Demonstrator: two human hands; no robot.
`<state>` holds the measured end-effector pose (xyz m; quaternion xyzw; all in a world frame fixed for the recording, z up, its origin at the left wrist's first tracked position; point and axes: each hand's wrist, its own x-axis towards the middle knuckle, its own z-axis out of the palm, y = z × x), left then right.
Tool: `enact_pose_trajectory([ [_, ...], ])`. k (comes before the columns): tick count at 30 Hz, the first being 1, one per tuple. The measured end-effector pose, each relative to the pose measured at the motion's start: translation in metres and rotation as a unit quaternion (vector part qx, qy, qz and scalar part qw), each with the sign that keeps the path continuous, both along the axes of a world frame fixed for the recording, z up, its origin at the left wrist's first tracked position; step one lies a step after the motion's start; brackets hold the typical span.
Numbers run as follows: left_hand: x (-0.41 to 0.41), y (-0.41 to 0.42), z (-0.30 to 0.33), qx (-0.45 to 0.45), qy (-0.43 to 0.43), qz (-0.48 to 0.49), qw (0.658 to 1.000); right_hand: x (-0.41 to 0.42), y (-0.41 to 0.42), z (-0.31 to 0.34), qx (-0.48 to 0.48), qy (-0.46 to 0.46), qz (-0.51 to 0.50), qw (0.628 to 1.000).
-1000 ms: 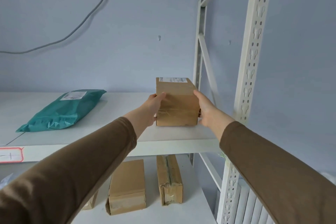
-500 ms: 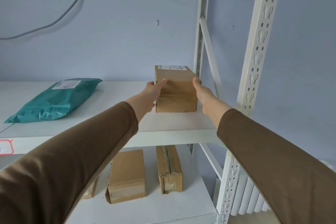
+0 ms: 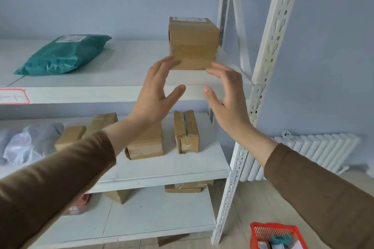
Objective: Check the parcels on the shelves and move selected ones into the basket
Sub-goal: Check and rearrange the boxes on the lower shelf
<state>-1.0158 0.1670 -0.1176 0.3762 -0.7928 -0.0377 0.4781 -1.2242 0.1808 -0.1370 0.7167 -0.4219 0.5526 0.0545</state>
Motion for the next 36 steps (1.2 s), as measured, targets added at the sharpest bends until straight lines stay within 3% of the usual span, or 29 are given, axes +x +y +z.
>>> enact_pose_trajectory([
  [4,0.014,0.03,-0.061,-0.025,-0.087,-0.007,0.996,-0.016,0.02,-0.054,0.021,0.009,0.019,1.0],
  [7,0.018,0.029,-0.105,0.063,-0.091,0.006,0.994,-0.022,0.018,-0.09,0.109,-0.023,0.031,0.993],
  [10,0.018,0.013,-0.141,0.188,-0.009,0.043,0.981,-0.023,0.001,-0.121,0.238,-0.053,0.026,0.969],
  [16,0.003,-0.045,-0.182,0.429,0.203,0.044,0.879,-0.014,-0.051,-0.158,0.465,-0.233,0.045,0.853],
  [21,-0.012,-0.111,-0.209,0.556,0.239,0.052,0.795,-0.012,-0.109,-0.187,0.534,-0.313,0.002,0.786],
  [33,-0.035,-0.208,-0.258,0.632,0.209,0.059,0.744,0.009,-0.211,-0.249,0.591,-0.359,-0.005,0.722],
  [36,-0.041,-0.216,-0.269,0.625,0.223,0.027,0.748,0.005,-0.225,-0.272,0.599,-0.362,-0.002,0.714],
])
